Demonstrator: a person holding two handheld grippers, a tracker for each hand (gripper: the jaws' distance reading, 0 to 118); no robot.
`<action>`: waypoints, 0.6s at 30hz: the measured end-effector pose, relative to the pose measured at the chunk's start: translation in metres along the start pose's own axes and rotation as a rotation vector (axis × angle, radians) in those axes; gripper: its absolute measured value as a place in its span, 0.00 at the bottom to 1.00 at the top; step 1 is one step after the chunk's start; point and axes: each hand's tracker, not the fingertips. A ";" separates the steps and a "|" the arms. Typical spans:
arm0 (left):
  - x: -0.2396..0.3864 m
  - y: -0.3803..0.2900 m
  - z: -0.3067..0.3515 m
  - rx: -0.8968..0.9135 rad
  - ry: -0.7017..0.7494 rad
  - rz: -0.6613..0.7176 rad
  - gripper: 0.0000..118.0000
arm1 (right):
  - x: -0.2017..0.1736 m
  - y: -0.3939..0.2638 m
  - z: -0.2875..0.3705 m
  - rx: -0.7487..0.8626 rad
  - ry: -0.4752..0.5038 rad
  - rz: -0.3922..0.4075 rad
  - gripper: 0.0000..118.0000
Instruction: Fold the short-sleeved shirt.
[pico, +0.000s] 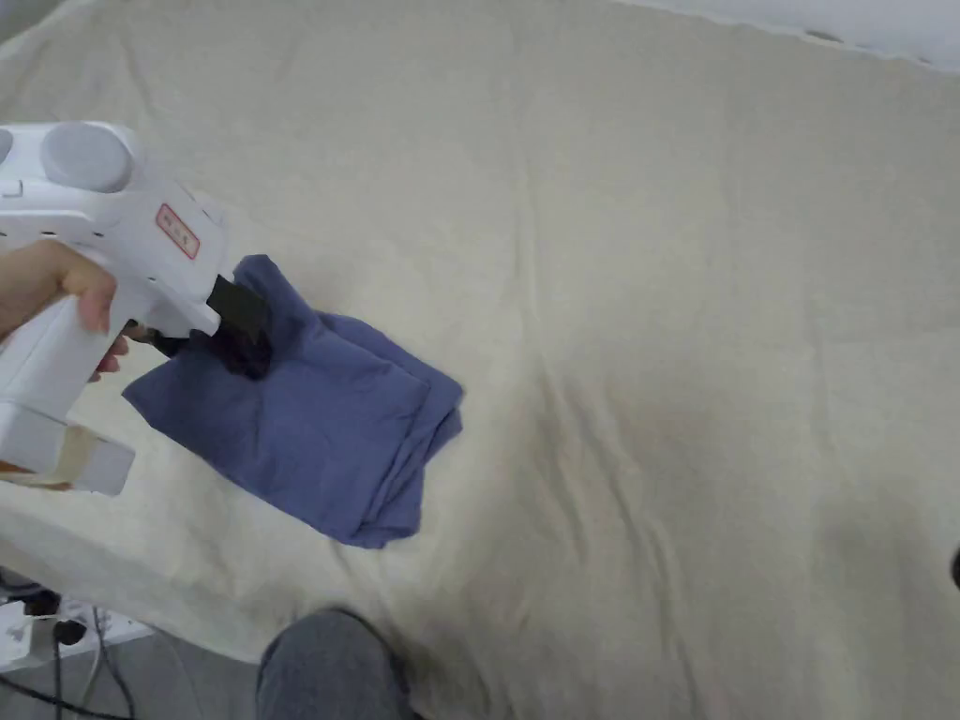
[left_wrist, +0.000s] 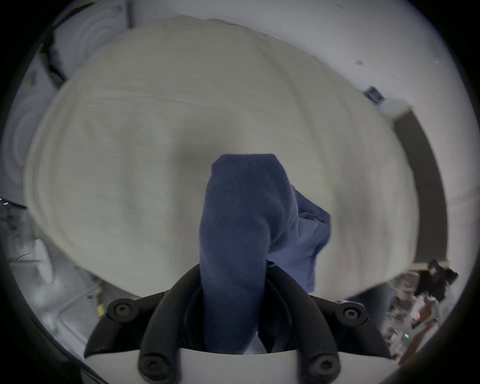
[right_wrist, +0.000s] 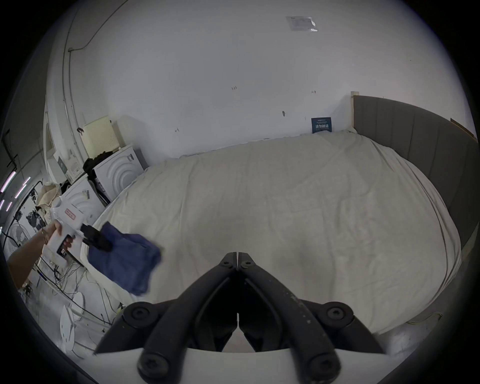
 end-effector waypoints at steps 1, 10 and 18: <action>-0.024 0.008 0.002 0.011 0.066 0.013 0.19 | -0.003 0.001 -0.002 -0.010 -0.007 0.002 0.01; -0.184 0.072 -0.028 0.179 0.619 0.241 0.24 | -0.033 0.002 -0.056 -0.147 -0.057 -0.003 0.01; -0.201 0.065 -0.027 0.413 0.884 0.151 0.70 | -0.060 -0.001 -0.100 -0.223 -0.005 0.047 0.01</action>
